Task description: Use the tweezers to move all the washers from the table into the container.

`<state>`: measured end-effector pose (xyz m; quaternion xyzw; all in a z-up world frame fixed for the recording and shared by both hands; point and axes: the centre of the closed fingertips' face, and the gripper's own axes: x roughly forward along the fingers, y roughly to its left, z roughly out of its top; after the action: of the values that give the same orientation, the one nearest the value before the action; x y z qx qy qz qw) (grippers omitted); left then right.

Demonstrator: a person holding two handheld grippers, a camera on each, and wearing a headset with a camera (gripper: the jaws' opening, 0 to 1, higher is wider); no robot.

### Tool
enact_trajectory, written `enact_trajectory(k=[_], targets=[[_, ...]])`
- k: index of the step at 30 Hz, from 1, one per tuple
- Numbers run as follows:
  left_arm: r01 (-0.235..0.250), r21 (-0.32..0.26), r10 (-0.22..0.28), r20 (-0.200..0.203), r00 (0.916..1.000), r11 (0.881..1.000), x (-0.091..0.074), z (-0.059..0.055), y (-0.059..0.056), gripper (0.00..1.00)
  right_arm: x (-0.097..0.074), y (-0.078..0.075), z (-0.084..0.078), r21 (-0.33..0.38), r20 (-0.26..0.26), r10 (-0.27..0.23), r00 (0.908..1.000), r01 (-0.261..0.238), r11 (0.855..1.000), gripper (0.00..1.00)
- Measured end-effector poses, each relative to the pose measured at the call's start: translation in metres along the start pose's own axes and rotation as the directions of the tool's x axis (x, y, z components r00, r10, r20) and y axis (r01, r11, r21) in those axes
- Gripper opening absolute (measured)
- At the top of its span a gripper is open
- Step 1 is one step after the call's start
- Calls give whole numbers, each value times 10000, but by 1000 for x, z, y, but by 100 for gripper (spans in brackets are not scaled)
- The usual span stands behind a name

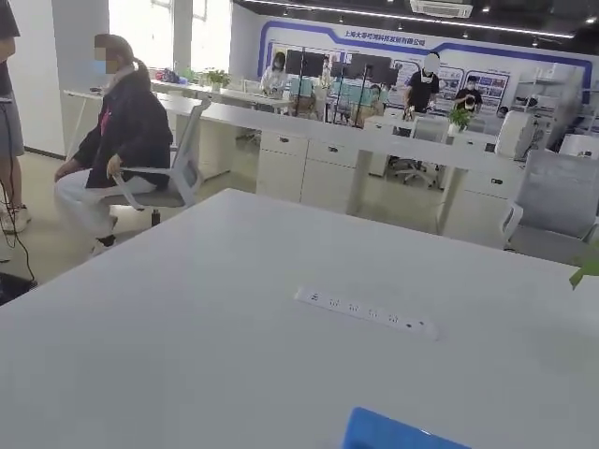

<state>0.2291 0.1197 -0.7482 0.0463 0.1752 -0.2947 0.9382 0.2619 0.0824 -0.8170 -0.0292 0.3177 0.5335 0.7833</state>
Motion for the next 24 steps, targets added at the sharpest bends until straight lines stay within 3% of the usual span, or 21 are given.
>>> enact_trajectory(k=[5,9,13,20,24], targets=[[21,52,-20,-47,10000,10000,0,-1,0,84,2,2,2,140,342,106,9994,-110,9998,4],[23,38,-23,-54,10000,10000,0,-1,0,84,4,1,1,-34,592,-90,9982,92,10000,4],[15,65,-14,-82,10000,10000,0,-2,0,84,3,7,-2,198,669,151,9976,-165,9997,4],[41,93,-40,-90,10000,9999,1,-2,-1,84,-1,22,-7,-1045,680,508,9964,-436,9936,5],[61,115,-60,-94,9999,9999,1,-2,-1,84,-2,36,-13,-2474,287,698,9971,-606,9670,6]])
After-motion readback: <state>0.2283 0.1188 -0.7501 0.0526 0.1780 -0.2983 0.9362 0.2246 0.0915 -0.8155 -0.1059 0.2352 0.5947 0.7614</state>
